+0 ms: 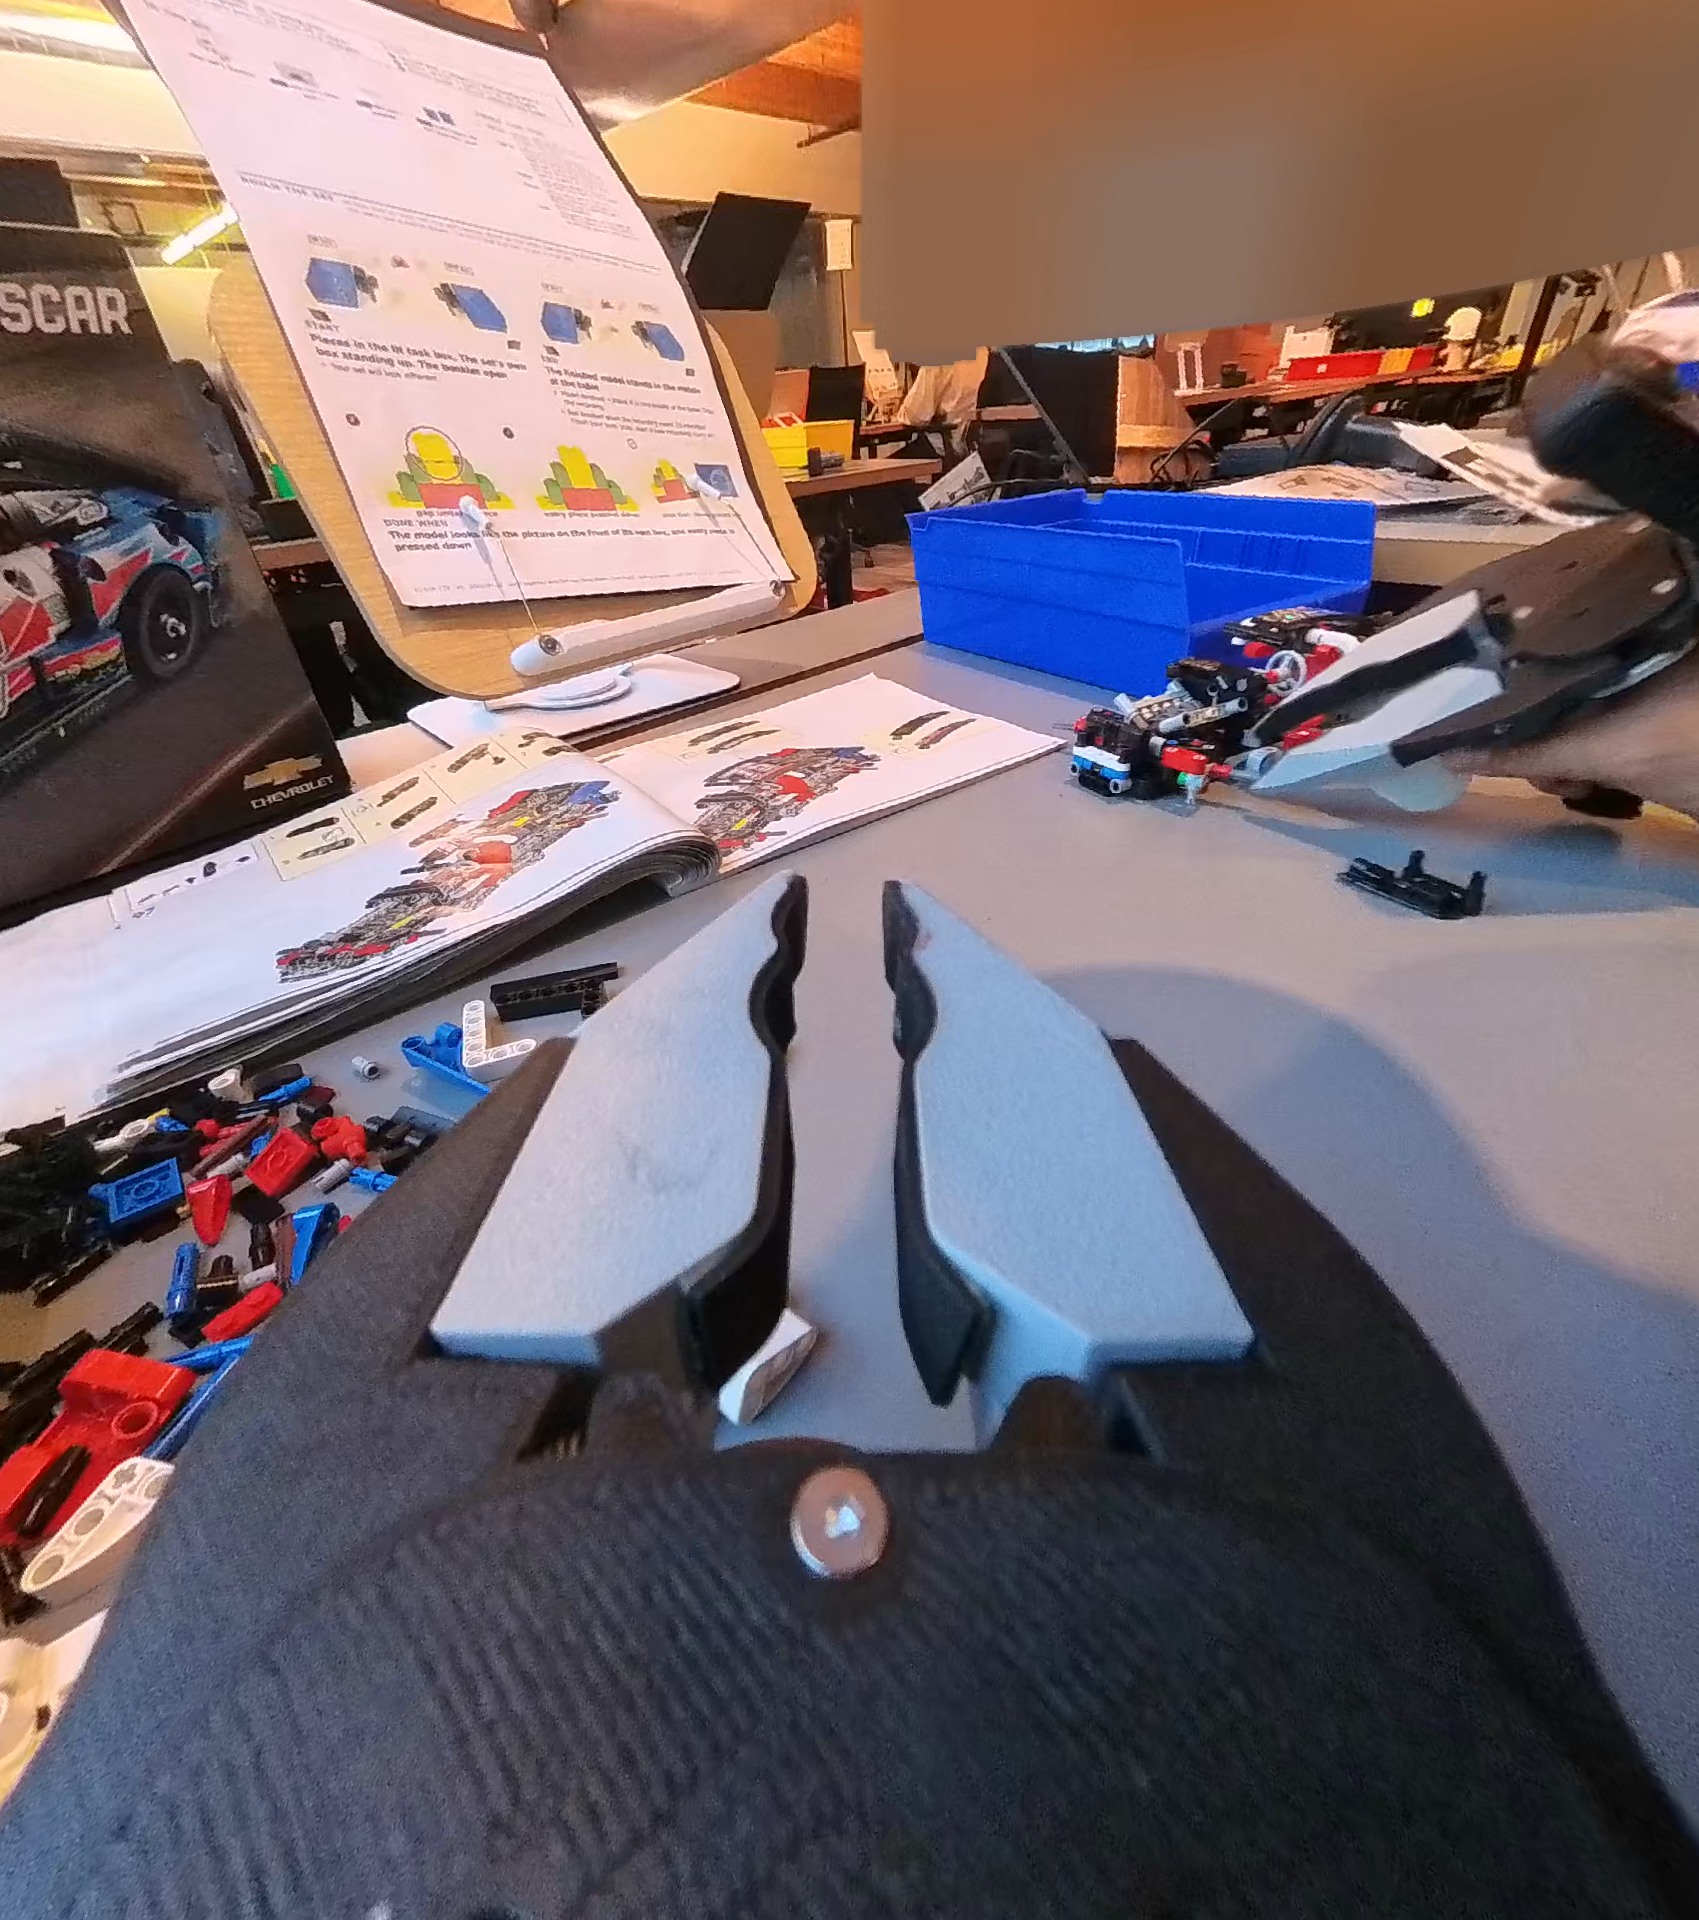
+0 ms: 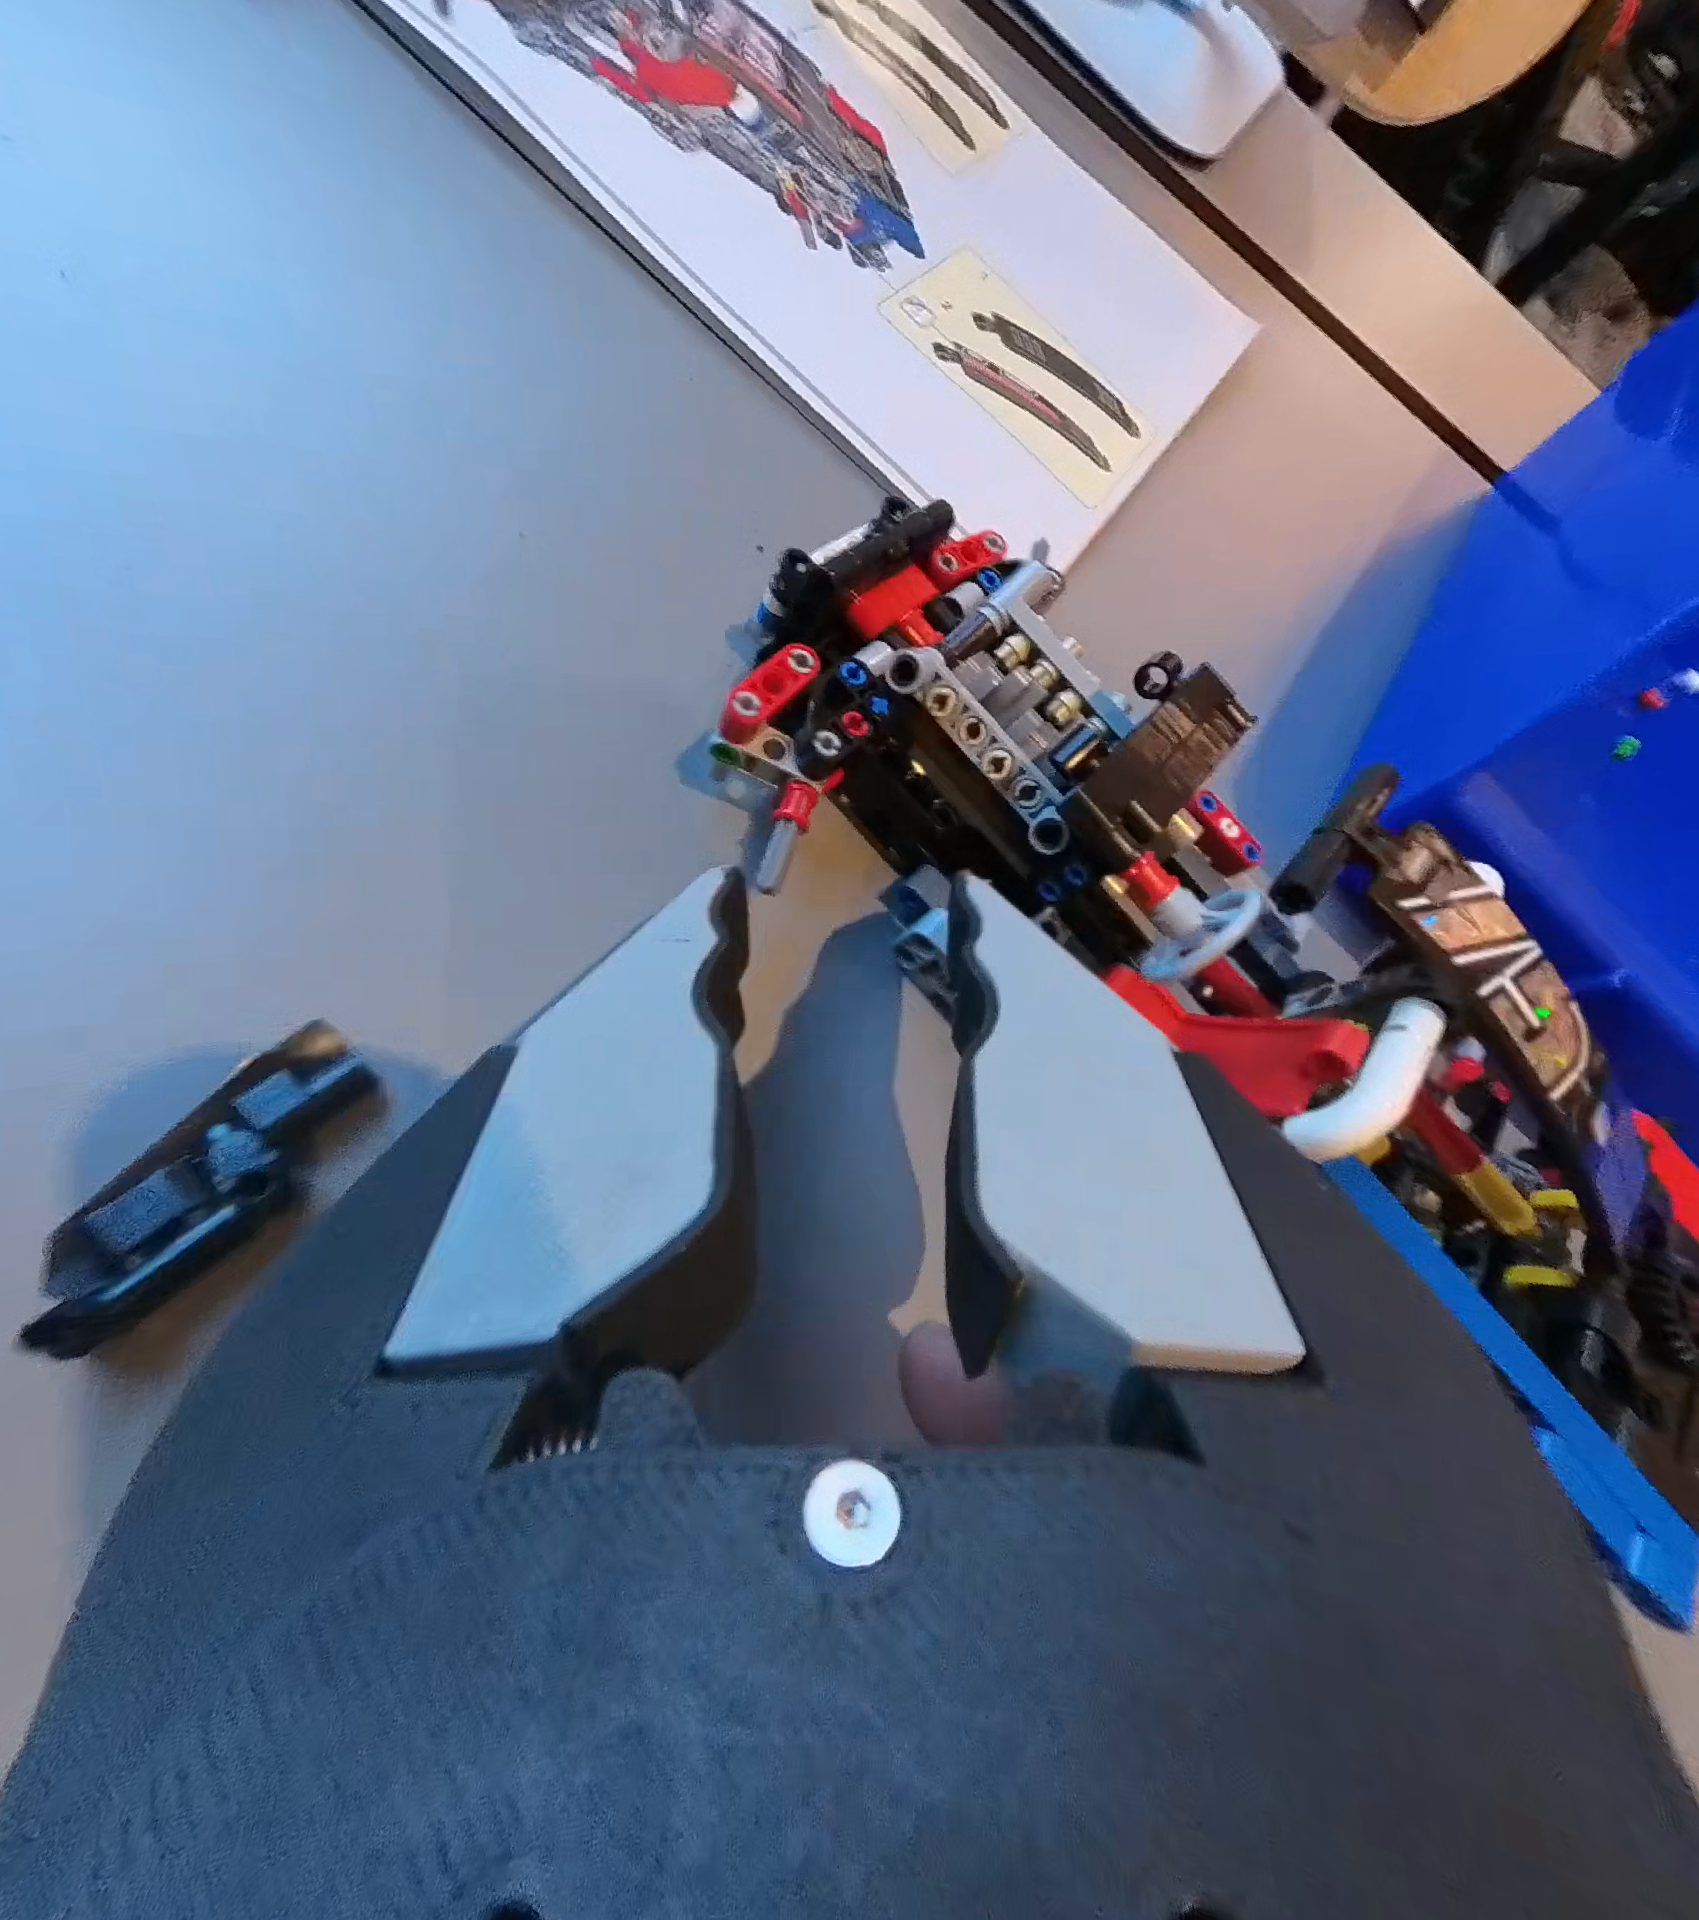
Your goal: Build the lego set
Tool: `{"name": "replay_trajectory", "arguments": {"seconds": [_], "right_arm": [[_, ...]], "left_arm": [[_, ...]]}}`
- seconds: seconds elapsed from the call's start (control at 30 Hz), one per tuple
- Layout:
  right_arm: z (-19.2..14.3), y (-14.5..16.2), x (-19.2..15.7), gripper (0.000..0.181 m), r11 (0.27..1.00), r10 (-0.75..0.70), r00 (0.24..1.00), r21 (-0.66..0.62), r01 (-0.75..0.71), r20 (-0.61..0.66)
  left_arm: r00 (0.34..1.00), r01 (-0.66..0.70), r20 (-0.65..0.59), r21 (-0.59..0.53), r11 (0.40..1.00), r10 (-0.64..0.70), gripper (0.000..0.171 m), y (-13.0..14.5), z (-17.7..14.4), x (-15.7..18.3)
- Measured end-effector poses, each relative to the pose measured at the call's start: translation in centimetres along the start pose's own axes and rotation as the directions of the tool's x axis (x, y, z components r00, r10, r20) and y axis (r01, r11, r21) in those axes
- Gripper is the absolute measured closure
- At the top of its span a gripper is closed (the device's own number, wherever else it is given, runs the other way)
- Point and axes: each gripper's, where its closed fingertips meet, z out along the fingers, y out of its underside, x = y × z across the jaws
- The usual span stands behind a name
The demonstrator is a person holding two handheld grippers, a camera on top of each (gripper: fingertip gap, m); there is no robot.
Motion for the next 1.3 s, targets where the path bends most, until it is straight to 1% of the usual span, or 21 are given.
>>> {"name": "replay_trajectory", "arguments": {"seconds": [0.13, 0.33, 0.43, 0.63, 0.7, 0.8, 0.9, 0.97, 1.07, 1.1, 1.17, 1.2, 1.23, 1.3], "right_arm": [[-0.8, -0.6, -0.8, 0.141, 0.999, 0.022, 0.999, 0.048, -0.025, 0.048], [-1.1, -2.7, 0.1, 0.140, 0.993, 0.058, 0.995, 0.101, -0.066, 0.081], [-0.1, -2.4, 0.1, 0.140, 0.998, 0.033, 0.996, 0.058, -0.038, 0.080], [2.1, -2.7, 0.1, 0.136, 0.994, -0.107, 0.994, -0.004, 0.107, 0.025], [2.5, -3.0, 0.3, 0.137, 0.989, -0.146, 0.989, -0.012, 0.147, 0.002], [2.9, -3.4, 1.0, 0.136, 0.987, -0.159, 0.987, -0.039, 0.157, -0.032], [3.1, -3.6, 1.5, 0.140, 0.977, -0.206, 0.976, -0.073, 0.202, -0.064], [2.9, -4.5, 0.4, 0.133, 0.976, -0.213, 0.977, -0.036, 0.213, -0.008], [2.4, -6.2, -0.1, 0.128, 0.986, -0.168, 0.982, 0.011, 0.168, 0.081], [2.5, -6.6, -0.2, 0.127, 0.988, -0.153, 0.979, 0.010, 0.153, 0.132], [3.2, -6.9, -0.5, 0.125, 0.990, -0.124, 0.958, -0.038, 0.138, 0.260], [3.8, -6.9, -0.5, 0.120, 0.987, -0.114, 0.946, -0.075, 0.143, 0.303], [4.6, -7.0, -0.5, 0.118, 0.982, -0.116, 0.934, -0.105, 0.160, 0.337], [6.3, -6.9, -0.2, 0.119, 0.966, -0.138, 0.921, -0.158, 0.207, 0.365]], "left_arm": [[1.000, -0.003, -0.004, -0.004, 1.000, 0.003, 0.160, 0.1, 0.1, 0.1], [1.000, -0.001, -0.005, 0.000, 1.000, 0.001, 0.161, 0.0, 0.0, 0.1], [1.000, 0.001, -0.005, 0.002, 1.000, -0.001, 0.161, 0.0, 0.0, 0.1], [1.000, 0.015, -0.006, 0.007, 1.000, -0.015, 0.161, -0.1, -0.1, -0.1], [1.000, 0.020, -0.003, 0.009, 1.000, -0.020, 0.161, -0.1, -0.1, -0.1], [0.999, 0.032, 0.003, 0.011, 0.999, -0.032, 0.161, -0.1, -0.1, -0.3], [0.999, 0.042, 0.006, 0.014, 0.999, -0.042, 0.162, -0.2, -0.1, -0.5], [0.999, 0.043, -0.003, 0.018, 0.999, -0.043, 0.162, -0.2, -0.2, -0.4], [0.999, 0.045, -0.006, 0.019, 0.999, -0.044, 0.162, -0.2, -0.2, -0.4], [0.999, 0.046, -0.007, 0.020, 0.999, -0.046, 0.162, -0.2, -0.2, -0.4], [0.999, 0.052, -0.012, 0.023, 0.998, -0.052, 0.162, -0.3, -0.2, -0.4], [0.998, 0.056, -0.014, 0.024, 0.998, -0.055, 0.162, -0.3, -0.2, -0.3], [0.998, 0.058, -0.017, 0.025, 0.998, -0.057, 0.162, -0.3, -0.2, -0.3], [0.998, 0.059, -0.019, 0.028, 0.998, -0.058, 0.162, -0.3, -0.3, -0.3]]}}
